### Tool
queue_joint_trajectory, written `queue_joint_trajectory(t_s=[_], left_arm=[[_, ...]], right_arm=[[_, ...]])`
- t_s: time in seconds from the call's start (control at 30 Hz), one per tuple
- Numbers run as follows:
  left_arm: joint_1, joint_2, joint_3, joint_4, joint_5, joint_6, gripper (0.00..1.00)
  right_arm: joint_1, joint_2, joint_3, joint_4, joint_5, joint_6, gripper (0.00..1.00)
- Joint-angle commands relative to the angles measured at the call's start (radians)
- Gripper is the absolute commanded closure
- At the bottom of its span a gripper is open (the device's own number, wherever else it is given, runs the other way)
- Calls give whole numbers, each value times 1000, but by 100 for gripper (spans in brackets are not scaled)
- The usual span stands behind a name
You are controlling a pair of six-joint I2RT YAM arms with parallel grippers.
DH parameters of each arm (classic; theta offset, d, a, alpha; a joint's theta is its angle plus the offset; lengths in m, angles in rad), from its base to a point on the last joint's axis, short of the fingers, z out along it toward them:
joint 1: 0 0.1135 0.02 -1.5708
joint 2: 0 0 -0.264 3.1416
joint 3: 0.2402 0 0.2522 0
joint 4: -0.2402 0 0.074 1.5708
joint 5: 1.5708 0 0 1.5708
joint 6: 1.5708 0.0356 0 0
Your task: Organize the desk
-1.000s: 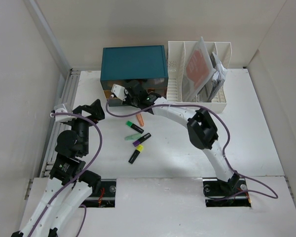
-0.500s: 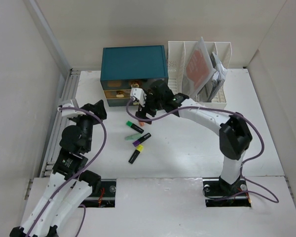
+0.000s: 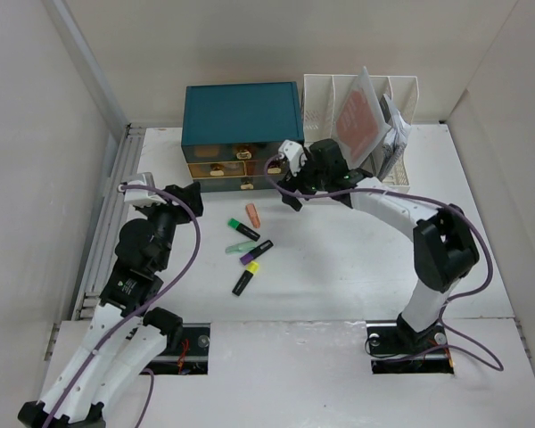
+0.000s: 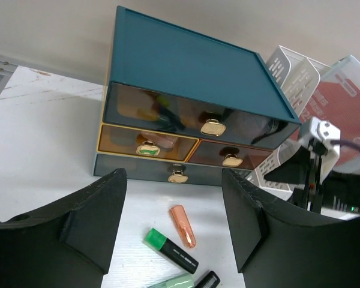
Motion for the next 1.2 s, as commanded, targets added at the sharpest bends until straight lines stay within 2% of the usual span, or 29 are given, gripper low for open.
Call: queue_joint_trajectory(t_s=[0.0,0.13,0.23,0.27,0.37,0.43,0.47,0.5,0.6,0.7,0.8,0.83,0.93,1.1,1.17], left_arm=[[1,-2,2,52,31,11,39],[1,-2,2,52,40,11,39],[1,8,2,52,60,11,39],[1,21,2,61,72,11,38],[1,76,2,71,141,11,38],[1,133,2,85,179,11,38],[1,154,2,98,233,1,36],[1,178,2,107,264,0,30],[1,303,13,156,360,-53,26],[1,421,39,203,390,-131,26],[-65,498,50,271,286,-168,26],[-86,513,50,329,209,-182,30],[-158,619,86,365,58,-208,40],[-209,855,237,330,-110,-249,37],[-232,904,297,330,-177,-250,37]], right_arm=[[-10,-17,43,43,-63,60,0],[-23,-71,32,43,-95,49,0],[15,-159,-20,66,16,-42,0],[25,-190,-38,86,78,-52,0],[25,-312,-83,158,133,-43,0],[-10,-352,-63,167,150,-11,0],[-21,-384,-63,167,165,3,0],[-52,-399,-43,150,196,15,0],[-121,-451,-29,136,190,108,0],[-216,-484,-19,104,80,214,0],[-276,-526,4,78,-11,286,0],[-290,-537,4,78,-11,296,0],[-290,-566,4,78,-2,306,0],[-322,-576,-5,87,-11,340,0],[-322,-585,-5,87,-11,349,0]])
